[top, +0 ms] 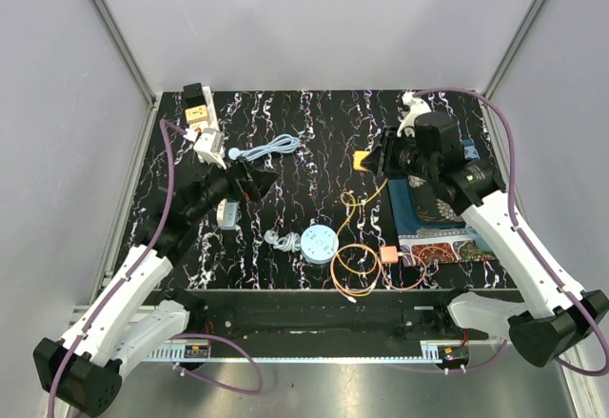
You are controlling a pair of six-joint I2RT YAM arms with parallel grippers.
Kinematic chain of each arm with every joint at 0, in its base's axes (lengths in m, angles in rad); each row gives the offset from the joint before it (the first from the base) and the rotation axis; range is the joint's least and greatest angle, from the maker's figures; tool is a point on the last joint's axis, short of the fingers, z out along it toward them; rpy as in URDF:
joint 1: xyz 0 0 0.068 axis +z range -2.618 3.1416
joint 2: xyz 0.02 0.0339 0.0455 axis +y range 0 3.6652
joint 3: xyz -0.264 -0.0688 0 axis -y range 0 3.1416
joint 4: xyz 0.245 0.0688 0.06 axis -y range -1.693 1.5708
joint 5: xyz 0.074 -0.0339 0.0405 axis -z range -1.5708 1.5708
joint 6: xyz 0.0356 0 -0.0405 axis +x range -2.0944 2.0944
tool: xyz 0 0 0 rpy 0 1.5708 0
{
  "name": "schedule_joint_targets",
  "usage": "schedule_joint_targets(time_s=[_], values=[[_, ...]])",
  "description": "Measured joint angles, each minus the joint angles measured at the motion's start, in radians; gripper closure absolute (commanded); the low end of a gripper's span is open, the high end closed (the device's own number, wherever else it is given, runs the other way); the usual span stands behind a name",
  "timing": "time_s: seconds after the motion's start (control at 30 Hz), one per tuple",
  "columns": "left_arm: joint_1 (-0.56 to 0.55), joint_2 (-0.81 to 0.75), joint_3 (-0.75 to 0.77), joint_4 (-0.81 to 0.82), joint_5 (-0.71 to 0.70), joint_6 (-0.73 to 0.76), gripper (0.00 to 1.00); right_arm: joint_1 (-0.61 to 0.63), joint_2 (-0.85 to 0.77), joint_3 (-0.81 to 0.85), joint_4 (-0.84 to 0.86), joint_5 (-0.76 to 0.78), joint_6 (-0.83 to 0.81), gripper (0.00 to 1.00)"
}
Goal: Insert the plug
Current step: Insert the plug into the socket.
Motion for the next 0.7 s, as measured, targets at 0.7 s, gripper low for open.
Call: schedule_joint_targets(time_s=[0.7], values=[[-0.004, 0.008, -0.070, -0.307, -0.030, 0.143, 0.01, 0.246, 0.428, 0.141, -0.395, 0.107, -0.478, 1.00]])
